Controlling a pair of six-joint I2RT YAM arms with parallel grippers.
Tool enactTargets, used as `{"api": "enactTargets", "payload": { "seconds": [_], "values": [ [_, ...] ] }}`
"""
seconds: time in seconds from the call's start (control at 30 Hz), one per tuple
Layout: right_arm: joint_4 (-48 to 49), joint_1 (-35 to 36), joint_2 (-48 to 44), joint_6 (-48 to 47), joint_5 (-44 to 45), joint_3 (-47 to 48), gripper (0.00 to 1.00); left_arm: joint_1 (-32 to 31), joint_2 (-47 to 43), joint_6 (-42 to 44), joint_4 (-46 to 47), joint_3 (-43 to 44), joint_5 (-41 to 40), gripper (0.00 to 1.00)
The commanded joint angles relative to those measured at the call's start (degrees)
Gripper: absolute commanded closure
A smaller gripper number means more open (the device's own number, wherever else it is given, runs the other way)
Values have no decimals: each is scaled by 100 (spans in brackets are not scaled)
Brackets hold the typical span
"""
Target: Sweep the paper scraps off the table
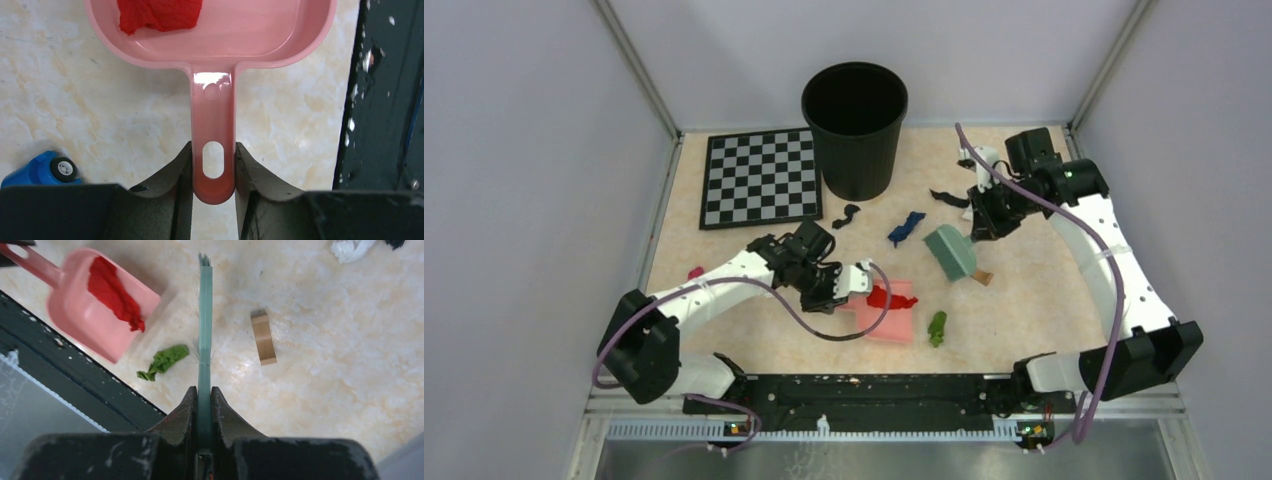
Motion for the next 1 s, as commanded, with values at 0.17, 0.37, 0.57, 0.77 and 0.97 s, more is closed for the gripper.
{"api": "enactTargets", "payload": {
  "seconds": [0.17,0.37,0.57,0.77,0.97],
  "values": [
    [59,247,-781,-763,589,-1318,100,-61,277,1271,-1391,383,-255,100],
    [185,736,-647,-423,341,-1679,100,-540,587,806,-1013,531,-315,100],
    [614,1015,-66,354,120,-1413,100,-870,1014,455,-625,671,-278,100],
    [1052,894,687,1706,-850,-827,100,-911,1339,-743,159,865,84,100],
    [702,342,1202,1608,-781,379,100,-843,1312,-1406,536,891,-205,100]
  ]
}}
